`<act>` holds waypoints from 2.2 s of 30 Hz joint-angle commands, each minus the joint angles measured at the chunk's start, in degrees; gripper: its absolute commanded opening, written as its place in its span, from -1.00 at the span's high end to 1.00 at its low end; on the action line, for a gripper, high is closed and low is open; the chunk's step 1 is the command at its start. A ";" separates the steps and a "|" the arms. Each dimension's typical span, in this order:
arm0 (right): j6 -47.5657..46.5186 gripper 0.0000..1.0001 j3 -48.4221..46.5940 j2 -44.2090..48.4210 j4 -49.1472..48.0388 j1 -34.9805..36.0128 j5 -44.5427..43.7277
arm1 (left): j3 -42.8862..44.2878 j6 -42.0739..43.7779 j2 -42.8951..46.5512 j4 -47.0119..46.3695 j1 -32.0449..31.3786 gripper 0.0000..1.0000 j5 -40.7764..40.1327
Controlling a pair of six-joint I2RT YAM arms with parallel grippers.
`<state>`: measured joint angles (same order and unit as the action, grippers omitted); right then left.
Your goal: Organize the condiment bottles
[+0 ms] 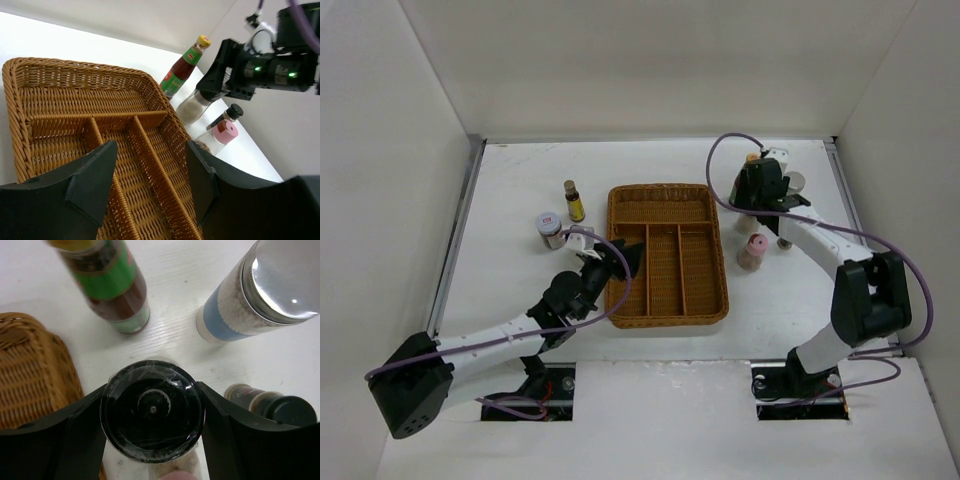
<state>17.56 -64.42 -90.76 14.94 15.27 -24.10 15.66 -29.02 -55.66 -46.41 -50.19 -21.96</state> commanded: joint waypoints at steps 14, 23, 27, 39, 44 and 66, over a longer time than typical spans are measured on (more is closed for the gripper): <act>-4.20 -0.06 -16.86 -0.09 -10.10 19.13 -0.43 | -3.70 -1.22 7.49 -2.98 3.22 -0.09 -4.84; -4.73 -0.07 -27.07 -14.79 -10.72 21.42 2.21 | -3.88 -1.31 7.14 -2.45 4.45 -0.09 -5.99; -4.03 -0.09 -26.64 -17.95 -11.95 21.69 2.21 | -3.97 -1.39 7.32 -2.45 5.50 -0.10 -5.99; -1.92 -0.89 -20.40 -16.65 -15.03 22.74 2.22 | -1.87 -1.75 4.33 0.17 7.87 -0.23 -6.26; -1.74 -1.00 -14.61 -4.54 -16.25 22.83 1.60 | 7.87 -1.83 9.06 21.83 9.72 -0.55 -8.36; 5.47 0.19 29.62 30.91 -36.21 30.13 5.99 | 25.91 -1.48 -6.30 59.96 17.98 -0.74 -10.57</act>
<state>22.76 -34.72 -61.08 -14.52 45.41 -20.10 40.27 -31.27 -61.87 16.29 -34.11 -34.17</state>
